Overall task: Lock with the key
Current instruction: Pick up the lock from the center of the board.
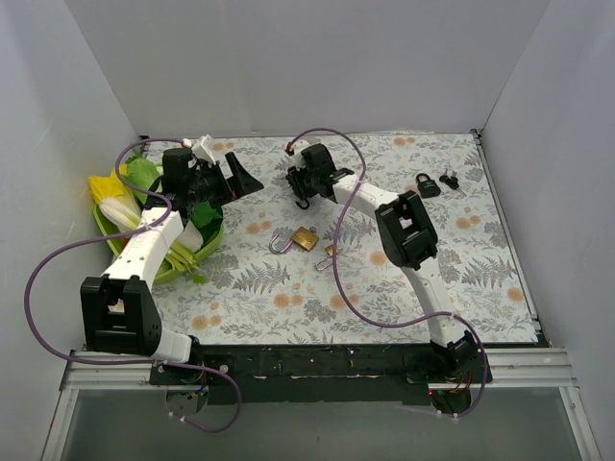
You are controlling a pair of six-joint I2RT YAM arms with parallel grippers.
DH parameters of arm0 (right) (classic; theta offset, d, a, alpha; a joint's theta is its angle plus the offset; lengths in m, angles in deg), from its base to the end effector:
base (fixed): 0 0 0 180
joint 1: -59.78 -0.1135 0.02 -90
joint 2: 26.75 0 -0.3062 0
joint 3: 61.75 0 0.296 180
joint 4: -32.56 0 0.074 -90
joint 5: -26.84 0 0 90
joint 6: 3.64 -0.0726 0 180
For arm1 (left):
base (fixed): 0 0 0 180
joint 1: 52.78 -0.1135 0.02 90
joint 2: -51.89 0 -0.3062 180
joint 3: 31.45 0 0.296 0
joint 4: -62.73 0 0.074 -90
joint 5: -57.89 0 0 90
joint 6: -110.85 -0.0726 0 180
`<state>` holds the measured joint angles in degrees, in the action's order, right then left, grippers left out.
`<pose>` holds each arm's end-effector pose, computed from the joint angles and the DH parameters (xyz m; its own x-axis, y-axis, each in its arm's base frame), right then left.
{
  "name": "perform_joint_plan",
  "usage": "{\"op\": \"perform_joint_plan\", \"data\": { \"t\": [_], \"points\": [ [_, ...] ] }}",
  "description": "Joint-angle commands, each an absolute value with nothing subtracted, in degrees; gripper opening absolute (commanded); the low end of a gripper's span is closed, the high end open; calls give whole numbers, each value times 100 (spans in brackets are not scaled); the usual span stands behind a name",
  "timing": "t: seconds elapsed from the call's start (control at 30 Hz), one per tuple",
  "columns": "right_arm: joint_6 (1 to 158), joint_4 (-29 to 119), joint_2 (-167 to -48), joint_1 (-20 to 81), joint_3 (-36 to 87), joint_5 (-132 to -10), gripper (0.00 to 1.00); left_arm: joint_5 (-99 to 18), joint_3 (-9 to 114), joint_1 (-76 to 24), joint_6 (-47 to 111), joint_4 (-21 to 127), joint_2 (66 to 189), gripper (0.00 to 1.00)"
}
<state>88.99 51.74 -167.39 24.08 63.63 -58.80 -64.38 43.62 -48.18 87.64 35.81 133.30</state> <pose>0.5417 0.3824 0.1470 -0.4344 -0.3685 -0.8219 -0.5515 0.8303 -0.0808 0.3773 -0.0692 0.3093 -0.6868 -0.7244 -0.0604 -0.3003 0.3585 -0.8839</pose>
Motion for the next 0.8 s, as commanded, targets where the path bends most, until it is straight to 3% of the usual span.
{"op": "perform_joint_plan", "data": {
  "t": [0.0,0.13,0.23,0.37,0.47,0.6,0.77],
  "points": [
    [8384,4857,-15528,2647,5981,-6700,1,-6813,4450,-4857,8554,3660,13257,98],
    [7760,5110,-14885,2814,5998,-6878,1,-7200,4099,-4848,8555,4337,13135,98],
    [7128,5312,-14384,2919,5823,-6721,1,-6912,4089,-4289,7749,4506,12942,98],
    [6092,5857,-13856,3103,5437,-6544,1,-5106,3801,-3022,5807,4819,12520,98],
    [5378,5780,-13294,3235,4795,-6641,1,-4558,3668,-2642,6056,5364,12457,91],
    [4953,5813,-12863,3253,4522,-6448,1,-3731,3720,-2037,6786,5761,12729,89],
    [4804,6104,-12757,3201,4539,-6000,1,-1904,3913,-754,6498,6437,13457,87]
  ]
}}
